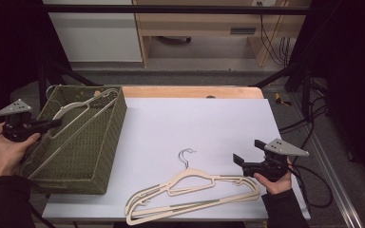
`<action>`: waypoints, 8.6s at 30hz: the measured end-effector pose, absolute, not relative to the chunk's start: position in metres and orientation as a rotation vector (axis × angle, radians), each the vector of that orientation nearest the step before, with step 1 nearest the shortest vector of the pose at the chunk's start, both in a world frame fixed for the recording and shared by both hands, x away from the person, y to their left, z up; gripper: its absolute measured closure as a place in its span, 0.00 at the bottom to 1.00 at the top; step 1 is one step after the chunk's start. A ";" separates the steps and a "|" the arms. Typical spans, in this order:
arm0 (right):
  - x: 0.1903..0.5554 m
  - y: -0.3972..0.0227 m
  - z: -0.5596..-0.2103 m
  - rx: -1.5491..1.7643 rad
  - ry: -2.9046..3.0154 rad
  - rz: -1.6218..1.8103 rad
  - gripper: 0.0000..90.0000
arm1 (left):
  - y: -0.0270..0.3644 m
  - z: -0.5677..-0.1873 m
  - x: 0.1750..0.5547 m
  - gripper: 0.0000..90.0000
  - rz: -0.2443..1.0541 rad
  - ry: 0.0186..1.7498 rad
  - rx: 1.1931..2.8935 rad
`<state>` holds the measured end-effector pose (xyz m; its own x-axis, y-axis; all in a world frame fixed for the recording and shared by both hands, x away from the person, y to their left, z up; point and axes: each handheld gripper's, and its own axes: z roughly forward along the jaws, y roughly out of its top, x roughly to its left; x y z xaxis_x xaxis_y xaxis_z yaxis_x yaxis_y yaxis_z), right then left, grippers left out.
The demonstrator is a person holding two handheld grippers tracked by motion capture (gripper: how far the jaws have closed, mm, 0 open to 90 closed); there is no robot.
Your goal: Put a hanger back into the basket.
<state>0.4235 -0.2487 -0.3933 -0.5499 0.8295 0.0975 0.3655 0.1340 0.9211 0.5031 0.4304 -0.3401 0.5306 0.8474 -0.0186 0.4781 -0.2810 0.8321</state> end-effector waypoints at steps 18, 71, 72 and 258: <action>0.423 -0.248 -0.394 1.150 1.976 1.409 0.04 | 0.428 -0.383 0.512 0.91 0.526 1.252 1.965; 0.420 -0.238 -0.392 1.161 1.963 1.447 0.06 | 0.284 -0.338 0.431 0.10 0.536 0.849 1.782; 0.420 -0.237 -0.392 1.159 1.962 1.452 0.06 | 0.278 -0.340 0.430 0.10 0.524 0.835 1.784; 0.445 -0.091 -0.429 1.305 2.299 1.238 0.99 | 0.087 -0.468 0.439 0.79 -0.091 0.760 2.114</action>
<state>0.4451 -0.0906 -0.4289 -0.5803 0.7892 0.2008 0.6021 0.2497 0.7583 0.4391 0.0868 -0.4677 0.8116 0.4854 -0.3251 0.5484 -0.4411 0.7104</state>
